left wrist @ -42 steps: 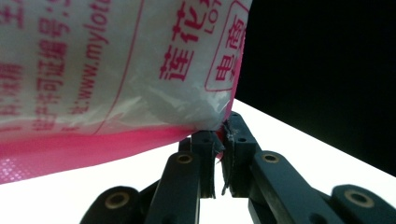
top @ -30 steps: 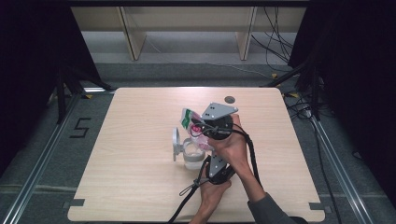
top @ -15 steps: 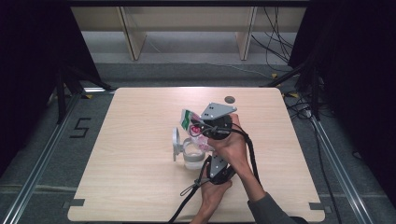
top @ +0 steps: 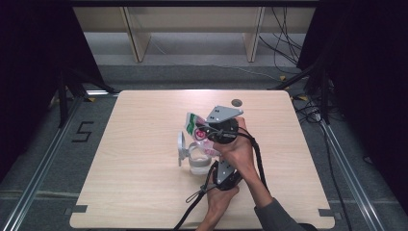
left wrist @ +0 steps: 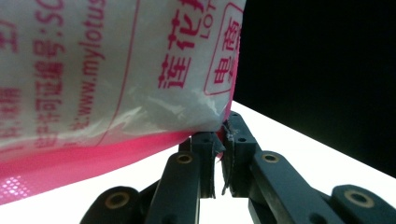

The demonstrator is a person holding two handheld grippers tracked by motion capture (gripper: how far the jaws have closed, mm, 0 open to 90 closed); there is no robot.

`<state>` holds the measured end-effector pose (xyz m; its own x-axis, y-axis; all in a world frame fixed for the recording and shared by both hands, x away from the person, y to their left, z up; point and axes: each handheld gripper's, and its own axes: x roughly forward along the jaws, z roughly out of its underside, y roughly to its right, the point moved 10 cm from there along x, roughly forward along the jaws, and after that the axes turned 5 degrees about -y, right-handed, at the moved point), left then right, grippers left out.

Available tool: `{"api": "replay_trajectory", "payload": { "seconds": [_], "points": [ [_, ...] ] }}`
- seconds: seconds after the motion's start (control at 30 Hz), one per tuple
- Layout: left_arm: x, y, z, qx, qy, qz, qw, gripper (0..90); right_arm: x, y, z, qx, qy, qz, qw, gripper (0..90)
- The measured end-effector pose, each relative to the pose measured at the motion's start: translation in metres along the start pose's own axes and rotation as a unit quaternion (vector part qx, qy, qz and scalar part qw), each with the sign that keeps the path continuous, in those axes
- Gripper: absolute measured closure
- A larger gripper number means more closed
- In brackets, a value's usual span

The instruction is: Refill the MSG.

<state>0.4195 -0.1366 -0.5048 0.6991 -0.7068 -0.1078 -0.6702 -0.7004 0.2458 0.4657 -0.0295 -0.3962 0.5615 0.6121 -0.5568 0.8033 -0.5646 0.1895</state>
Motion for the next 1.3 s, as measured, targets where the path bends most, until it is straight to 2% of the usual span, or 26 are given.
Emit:
{"api": "replay_trajectory", "payload": {
  "seconds": [0.1,0.17,0.33,0.4,0.6,0.83,0.9,0.93,1.0,1.03,1.2,1.23,1.3],
  "points": [
    [0.0002,0.0006,-0.0007,0.006,0.002,0.001,1.0,83.7,-0.001,0.0007,0.0002,-0.002,-0.002,-0.003,1.0,90.0],
    [0.0005,0.0006,-0.0011,0.019,0.006,-0.008,0.9998,83.8,-0.0004,0.0011,-0.0006,0.0,0.002,-0.002,1.0,90.0],
    [0.0005,0.0007,-0.0014,0.023,0.007,-0.01,0.9997,83.8,-0.0002,0.0012,-0.0013,0.005,0.004,-0.004,1.0,90.0],
    [0.0005,0.0007,-0.0013,0.03,0.007,-0.011,0.9995,83.8,-0.0004,0.0006,-0.0006,0.014,0.002,-0.004,0.9999,90.0],
    [0.0013,0.0021,-0.0018,0.036,0.011,-0.013,0.9992,83.8,0.0,0.0015,-0.0006,0.006,-0.001,-0.008,1.0,90.0],
    [0.0039,0.0024,-0.0019,0.037,0.012,-0.015,0.9991,83.8,0.0033,0.0007,0.0012,-0.001,-0.015,-0.006,0.9999,90.0],
    [0.0042,0.0021,-0.0016,0.036,0.012,-0.014,0.9992,83.8,0.0031,-0.0007,0.0022,0.005,-0.02,-0.012,0.9997,90.0],
    [0.0043,0.0021,-0.0016,0.036,0.012,-0.014,0.9992,83.8,0.0034,0.0006,0.0014,0.001,-0.017,-0.01,0.9998,90.0],
    [0.0046,0.0023,-0.0018,0.034,0.012,-0.012,0.9993,83.8,0.0035,0.0008,0.0019,0.01,-0.019,-0.009,0.9997,90.0],
    [0.0046,0.0023,-0.0019,0.035,0.012,-0.012,0.9992,83.8,0.0042,0.0013,0.0018,0.005,-0.018,-0.007,0.9998,90.0],
    [0.0041,0.001,-0.0026,0.038,0.012,-0.014,0.9991,83.8,0.0042,0.0013,0.0006,0.015,-0.014,-0.014,0.9997,90.0],
    [0.0042,0.001,-0.0027,0.038,0.012,-0.014,0.9991,83.8,0.0049,0.0025,-0.0004,0.005,-0.01,-0.013,0.9999,90.0],
    [0.0042,0.001,-0.0029,0.038,0.013,-0.014,0.9991,83.8,0.0047,0.001,0.0005,0.017,-0.015,-0.013,0.9997,90.0]
  ]
}}
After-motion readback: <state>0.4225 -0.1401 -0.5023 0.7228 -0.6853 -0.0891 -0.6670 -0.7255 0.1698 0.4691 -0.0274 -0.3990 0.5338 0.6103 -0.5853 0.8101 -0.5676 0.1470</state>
